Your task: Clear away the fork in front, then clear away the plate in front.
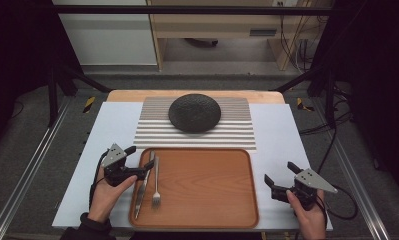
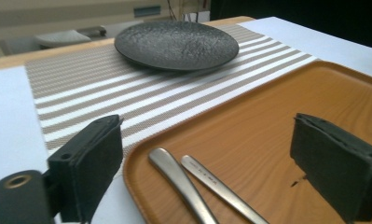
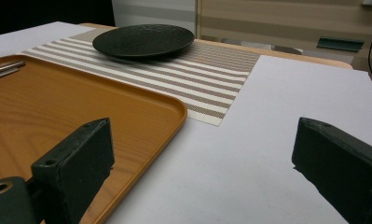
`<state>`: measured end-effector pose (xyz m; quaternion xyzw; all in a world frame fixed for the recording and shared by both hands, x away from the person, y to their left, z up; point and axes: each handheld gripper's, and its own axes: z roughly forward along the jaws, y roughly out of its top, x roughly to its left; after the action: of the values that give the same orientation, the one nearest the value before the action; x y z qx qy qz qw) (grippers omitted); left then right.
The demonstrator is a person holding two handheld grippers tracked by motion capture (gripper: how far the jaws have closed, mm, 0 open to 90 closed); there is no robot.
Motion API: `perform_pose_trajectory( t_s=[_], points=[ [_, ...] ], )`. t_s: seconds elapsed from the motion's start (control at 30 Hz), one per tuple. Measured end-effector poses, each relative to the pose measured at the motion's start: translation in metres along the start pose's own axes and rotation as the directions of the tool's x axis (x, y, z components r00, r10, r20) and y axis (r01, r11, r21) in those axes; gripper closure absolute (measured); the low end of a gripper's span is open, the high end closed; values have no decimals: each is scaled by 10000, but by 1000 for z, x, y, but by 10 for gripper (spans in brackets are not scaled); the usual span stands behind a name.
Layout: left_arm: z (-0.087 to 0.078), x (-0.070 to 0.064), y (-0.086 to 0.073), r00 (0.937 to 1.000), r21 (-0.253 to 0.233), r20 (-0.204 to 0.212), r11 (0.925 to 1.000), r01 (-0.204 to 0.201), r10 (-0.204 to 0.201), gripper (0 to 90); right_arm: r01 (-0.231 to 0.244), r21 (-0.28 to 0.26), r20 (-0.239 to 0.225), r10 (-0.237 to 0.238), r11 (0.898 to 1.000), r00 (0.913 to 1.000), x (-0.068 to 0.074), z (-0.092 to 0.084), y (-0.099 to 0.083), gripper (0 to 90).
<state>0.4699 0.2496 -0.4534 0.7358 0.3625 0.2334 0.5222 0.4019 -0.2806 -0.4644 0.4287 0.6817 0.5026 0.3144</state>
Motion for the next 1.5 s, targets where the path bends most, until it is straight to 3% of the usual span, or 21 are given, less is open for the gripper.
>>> perform_pose_trajectory(
  t_s=[0.3,0.4,0.6,1.0,1.03,1.13,1.23,1.5],
  points=[
    [-6,1,-4,9981,-258,-104,9978,-606,604,40,11,-16,28,-11,10000,10000,0,0,0,53],
    [-8,0,-4,9949,-352,-191,9944,-994,988,41,-7,-9,17,7,10000,10000,1,1,0,51],
    [-9,-2,-5,9899,-333,-397,9900,-1374,1360,40,-37,66,-100,37,10000,9999,2,2,-1,51],
    [-8,-3,-8,9852,-209,-583,9864,-1628,1613,40,-38,-33,2,38,10000,10000,2,2,-1,58],
    [-8,-3,-8,9830,-213,-596,9843,-1752,1737,37,-11,-64,35,11,10000,10000,2,2,-1,58],
    [-7,-10,-5,9662,14,-638,9682,-2502,2498,33,-8,-97,103,9,10000,9999,2,2,-1,59],
    [-6,-17,-3,9532,165,-571,9549,-2965,2970,32,4,-112,169,-2,9999,9999,3,3,-2,61],
    [-1,-29,1,9289,804,-284,9271,-3662,3693,40,-20,-339,295,30,9994,9996,5,4,-2,67]
  ],
)
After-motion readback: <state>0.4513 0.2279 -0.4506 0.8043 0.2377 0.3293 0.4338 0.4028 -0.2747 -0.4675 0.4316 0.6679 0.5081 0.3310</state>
